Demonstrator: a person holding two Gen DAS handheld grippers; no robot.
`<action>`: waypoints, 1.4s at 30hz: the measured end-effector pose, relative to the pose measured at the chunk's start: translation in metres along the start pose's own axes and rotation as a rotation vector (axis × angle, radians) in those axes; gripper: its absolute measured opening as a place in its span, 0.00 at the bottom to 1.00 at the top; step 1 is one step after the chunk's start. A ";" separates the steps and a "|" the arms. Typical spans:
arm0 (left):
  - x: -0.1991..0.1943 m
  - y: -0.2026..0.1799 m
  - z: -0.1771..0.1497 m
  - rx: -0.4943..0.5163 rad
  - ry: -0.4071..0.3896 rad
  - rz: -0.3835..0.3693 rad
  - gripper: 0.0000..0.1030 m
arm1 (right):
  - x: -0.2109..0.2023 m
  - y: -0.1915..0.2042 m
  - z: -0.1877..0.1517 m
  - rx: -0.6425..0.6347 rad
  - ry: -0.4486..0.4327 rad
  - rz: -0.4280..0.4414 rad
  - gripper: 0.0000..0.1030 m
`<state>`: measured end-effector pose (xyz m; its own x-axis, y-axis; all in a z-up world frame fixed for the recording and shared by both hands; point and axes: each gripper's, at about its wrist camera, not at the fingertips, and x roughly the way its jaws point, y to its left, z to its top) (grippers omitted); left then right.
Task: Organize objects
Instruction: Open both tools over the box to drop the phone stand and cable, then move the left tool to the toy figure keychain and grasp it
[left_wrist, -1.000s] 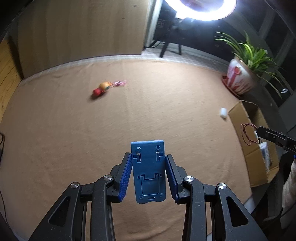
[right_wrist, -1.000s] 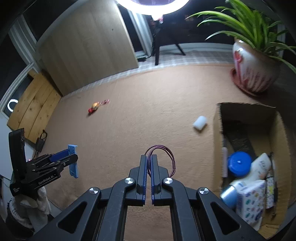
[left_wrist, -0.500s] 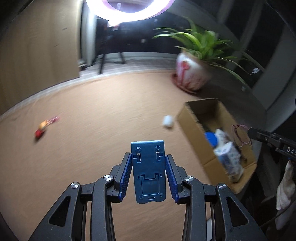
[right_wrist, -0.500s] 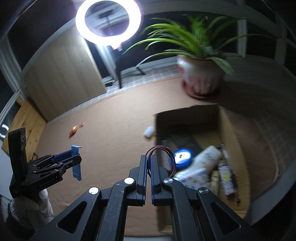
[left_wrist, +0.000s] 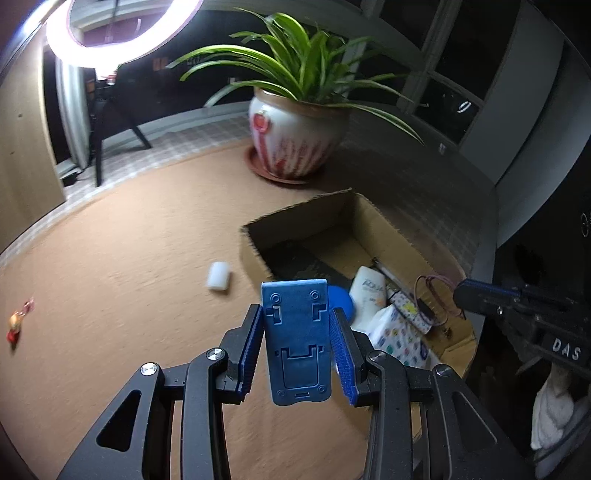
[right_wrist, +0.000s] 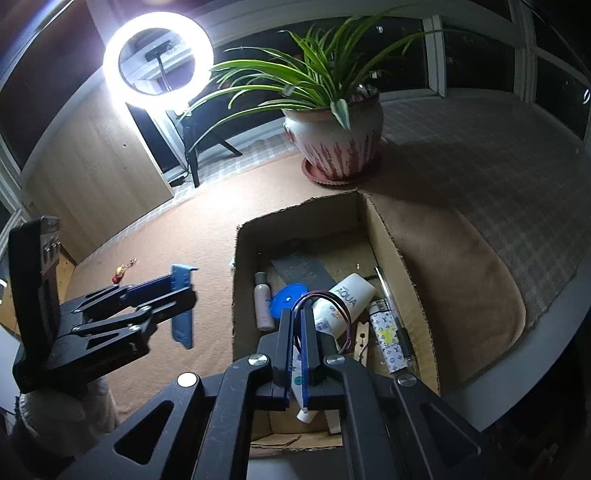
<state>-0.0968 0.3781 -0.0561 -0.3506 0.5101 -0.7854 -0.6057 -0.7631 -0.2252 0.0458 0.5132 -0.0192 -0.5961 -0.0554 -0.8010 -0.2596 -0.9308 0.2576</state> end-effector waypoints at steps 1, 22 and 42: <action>0.005 -0.004 0.002 0.004 0.004 -0.004 0.38 | 0.001 -0.002 0.000 0.003 0.002 0.001 0.03; 0.044 -0.016 0.024 0.012 0.031 -0.018 0.71 | 0.009 -0.026 0.008 0.031 -0.013 -0.014 0.67; 0.002 0.057 0.003 -0.110 0.000 0.077 0.71 | 0.022 0.012 0.019 -0.009 0.001 0.062 0.67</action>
<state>-0.1340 0.3371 -0.0687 -0.3933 0.4480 -0.8028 -0.4951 -0.8390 -0.2257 0.0151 0.5074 -0.0239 -0.6103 -0.1129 -0.7841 -0.2158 -0.9286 0.3017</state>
